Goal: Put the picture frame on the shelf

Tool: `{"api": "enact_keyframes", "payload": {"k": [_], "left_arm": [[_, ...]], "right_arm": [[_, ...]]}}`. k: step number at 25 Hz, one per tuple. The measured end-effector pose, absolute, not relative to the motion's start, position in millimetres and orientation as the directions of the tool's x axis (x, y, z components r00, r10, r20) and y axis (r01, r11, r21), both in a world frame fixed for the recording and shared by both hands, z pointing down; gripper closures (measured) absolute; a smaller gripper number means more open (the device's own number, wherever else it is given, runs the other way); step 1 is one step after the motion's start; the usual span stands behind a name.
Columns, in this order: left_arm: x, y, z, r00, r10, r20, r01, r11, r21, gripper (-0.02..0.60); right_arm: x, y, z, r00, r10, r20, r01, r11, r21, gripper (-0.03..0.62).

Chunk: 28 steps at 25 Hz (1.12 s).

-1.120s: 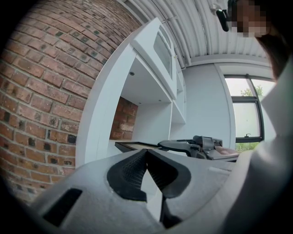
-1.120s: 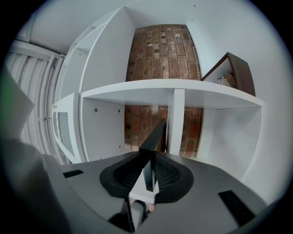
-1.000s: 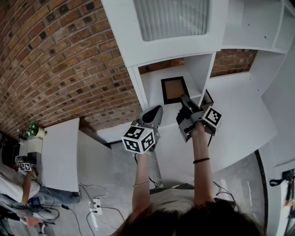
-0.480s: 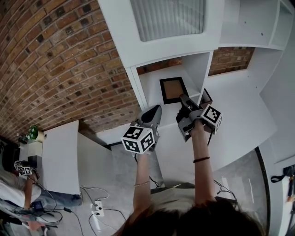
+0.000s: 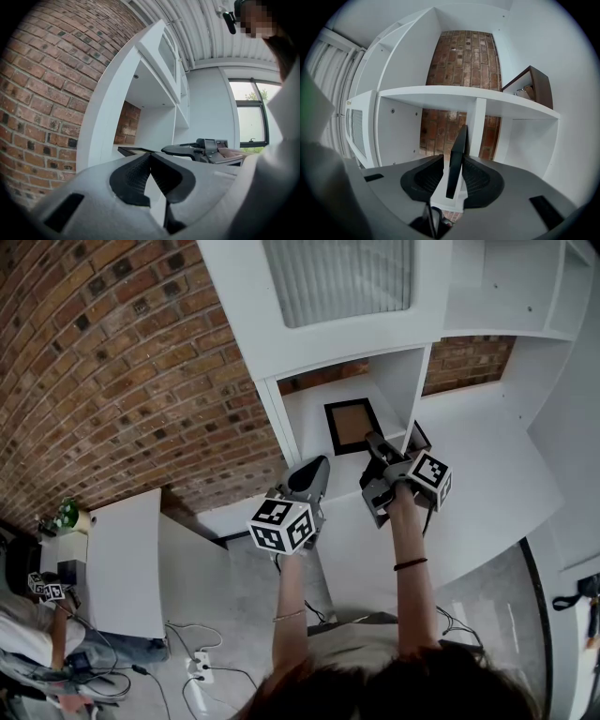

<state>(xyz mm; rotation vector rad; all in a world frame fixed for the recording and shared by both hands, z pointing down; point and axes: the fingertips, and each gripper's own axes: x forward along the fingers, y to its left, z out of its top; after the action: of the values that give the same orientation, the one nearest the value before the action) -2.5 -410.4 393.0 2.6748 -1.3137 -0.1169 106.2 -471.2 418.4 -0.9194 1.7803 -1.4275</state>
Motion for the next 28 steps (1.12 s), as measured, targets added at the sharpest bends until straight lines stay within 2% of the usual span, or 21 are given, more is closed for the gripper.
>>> {"api": "enact_keyframes", "payload": {"k": [6, 28], "left_arm": [[-4.3, -411.9, 392.9, 0.607, -0.794, 0.000, -0.782, -0.598, 0.177, 0.571], [-3.9, -414.5, 395.0, 0.599, -0.801, 0.007, -0.789, -0.589, 0.175, 0.571]], "right_arm": [[106.7, -473.0, 421.1, -0.526, -0.850, -0.031, -0.151, 0.129, -0.980, 0.462], [106.2, -477.8, 425.5, -0.522, -0.853, 0.006, -0.182, 0.104, -0.978, 0.404]]}}
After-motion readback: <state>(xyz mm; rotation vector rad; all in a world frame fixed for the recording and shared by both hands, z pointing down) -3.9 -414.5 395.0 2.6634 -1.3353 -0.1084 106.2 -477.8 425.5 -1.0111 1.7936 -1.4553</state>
